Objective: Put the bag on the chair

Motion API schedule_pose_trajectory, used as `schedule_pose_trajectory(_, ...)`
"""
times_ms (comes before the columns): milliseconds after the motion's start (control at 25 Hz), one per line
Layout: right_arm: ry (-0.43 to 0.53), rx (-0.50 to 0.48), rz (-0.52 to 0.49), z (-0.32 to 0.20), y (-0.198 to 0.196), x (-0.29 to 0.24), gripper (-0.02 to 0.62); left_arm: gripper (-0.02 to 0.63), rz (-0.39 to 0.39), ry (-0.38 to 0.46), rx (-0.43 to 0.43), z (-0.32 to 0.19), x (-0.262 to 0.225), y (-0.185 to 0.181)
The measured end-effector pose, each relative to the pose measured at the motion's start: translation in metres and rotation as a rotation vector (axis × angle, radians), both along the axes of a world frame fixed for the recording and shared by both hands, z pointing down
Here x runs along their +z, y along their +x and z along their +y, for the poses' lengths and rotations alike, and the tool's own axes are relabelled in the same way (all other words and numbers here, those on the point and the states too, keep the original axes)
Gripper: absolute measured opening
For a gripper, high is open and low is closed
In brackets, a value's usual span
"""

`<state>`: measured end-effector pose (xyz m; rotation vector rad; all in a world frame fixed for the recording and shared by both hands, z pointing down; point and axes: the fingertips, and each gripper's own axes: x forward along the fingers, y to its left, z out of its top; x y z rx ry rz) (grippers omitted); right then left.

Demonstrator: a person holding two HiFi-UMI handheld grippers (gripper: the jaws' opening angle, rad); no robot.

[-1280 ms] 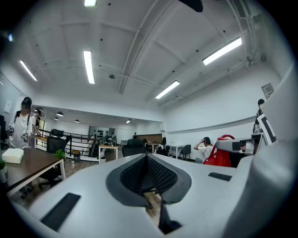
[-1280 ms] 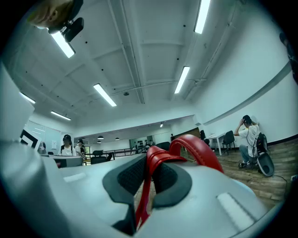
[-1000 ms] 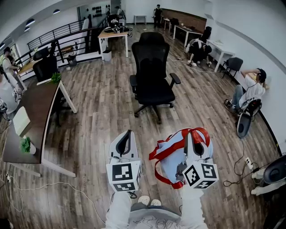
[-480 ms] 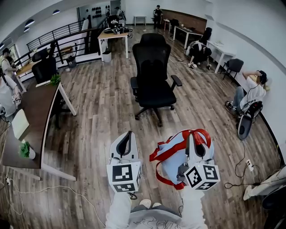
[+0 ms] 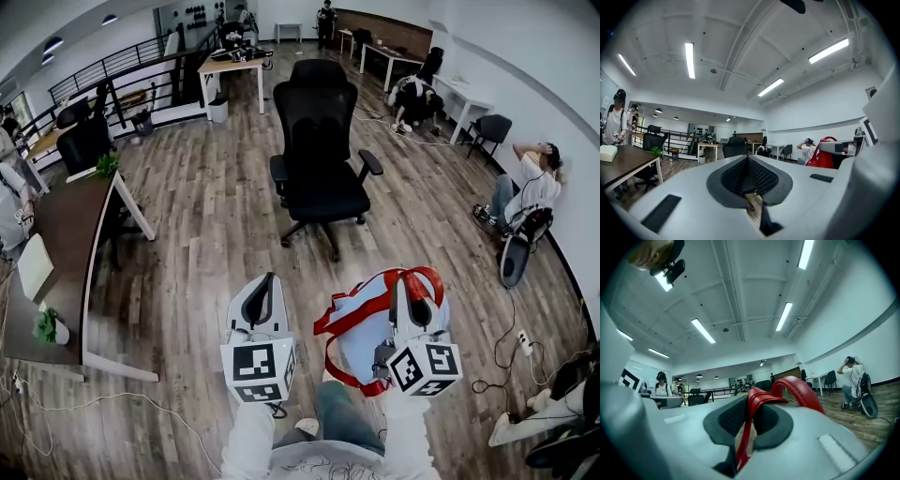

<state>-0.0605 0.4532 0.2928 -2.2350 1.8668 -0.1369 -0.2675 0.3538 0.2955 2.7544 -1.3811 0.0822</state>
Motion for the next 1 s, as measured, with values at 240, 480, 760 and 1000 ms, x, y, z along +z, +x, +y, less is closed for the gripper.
schedule_pose_trajectory(240,-0.011,-0.028,-0.011,-0.057,0.033,0.012,0.031,0.006,-0.013,-0.007,-0.020,-0.052,0.010,0.031)
schedule_pose_trajectory(480,0.007,-0.059,-0.015,-0.135,0.089,0.012,0.031,0.006,-0.027,0.005,-0.050,-0.123,0.010,0.083)
schedule_pose_trajectory(760,0.047,-0.117,0.011,-0.233,0.158,-0.006,0.029,0.006,-0.008,0.044,-0.115,-0.217,-0.009,0.141)
schedule_pose_trajectory(1000,0.058,-0.142,0.026,-0.302,0.201,-0.010,0.031,0.006,-0.023,0.050,-0.146,-0.274,-0.009,0.172)
